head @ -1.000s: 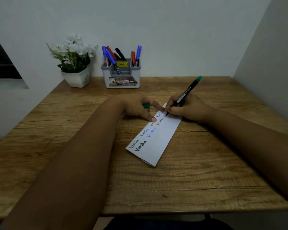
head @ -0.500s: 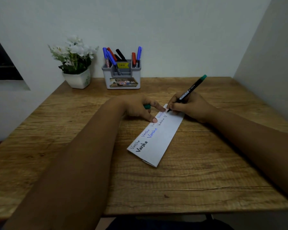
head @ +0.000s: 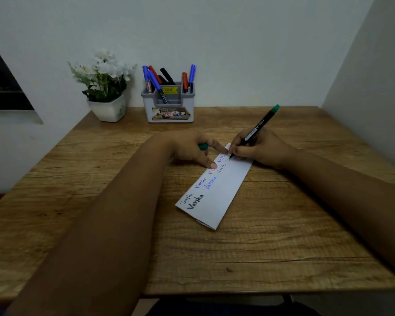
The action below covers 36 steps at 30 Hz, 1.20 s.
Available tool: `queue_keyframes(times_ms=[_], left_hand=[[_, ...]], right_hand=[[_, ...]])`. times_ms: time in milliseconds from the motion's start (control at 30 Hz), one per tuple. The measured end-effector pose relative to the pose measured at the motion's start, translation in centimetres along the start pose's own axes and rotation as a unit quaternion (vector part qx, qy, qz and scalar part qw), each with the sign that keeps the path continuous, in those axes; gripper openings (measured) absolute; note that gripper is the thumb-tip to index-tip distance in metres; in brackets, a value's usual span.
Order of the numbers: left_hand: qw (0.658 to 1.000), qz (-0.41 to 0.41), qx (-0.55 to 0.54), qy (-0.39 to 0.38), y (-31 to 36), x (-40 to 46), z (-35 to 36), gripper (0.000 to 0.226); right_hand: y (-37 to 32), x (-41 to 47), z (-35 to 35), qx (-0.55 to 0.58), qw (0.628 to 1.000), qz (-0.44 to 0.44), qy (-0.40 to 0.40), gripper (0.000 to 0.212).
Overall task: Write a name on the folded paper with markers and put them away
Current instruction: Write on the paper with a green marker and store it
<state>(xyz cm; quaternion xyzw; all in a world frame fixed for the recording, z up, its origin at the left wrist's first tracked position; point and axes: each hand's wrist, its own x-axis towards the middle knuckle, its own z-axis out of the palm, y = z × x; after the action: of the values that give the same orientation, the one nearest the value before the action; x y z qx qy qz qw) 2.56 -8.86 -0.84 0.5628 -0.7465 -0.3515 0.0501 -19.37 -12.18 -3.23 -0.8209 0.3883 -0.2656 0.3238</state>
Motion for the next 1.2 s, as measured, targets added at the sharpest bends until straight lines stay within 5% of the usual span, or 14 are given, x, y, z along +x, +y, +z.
queue_keyframes(times_ms=[1200], left_hand=[[1.0, -0.015, -0.005, 0.003, 0.83, -0.75, 0.26, 0.052]], right_hand=[[0.35, 0.1, 0.08, -0.003, 1.0, 0.017, 0.023, 0.009]])
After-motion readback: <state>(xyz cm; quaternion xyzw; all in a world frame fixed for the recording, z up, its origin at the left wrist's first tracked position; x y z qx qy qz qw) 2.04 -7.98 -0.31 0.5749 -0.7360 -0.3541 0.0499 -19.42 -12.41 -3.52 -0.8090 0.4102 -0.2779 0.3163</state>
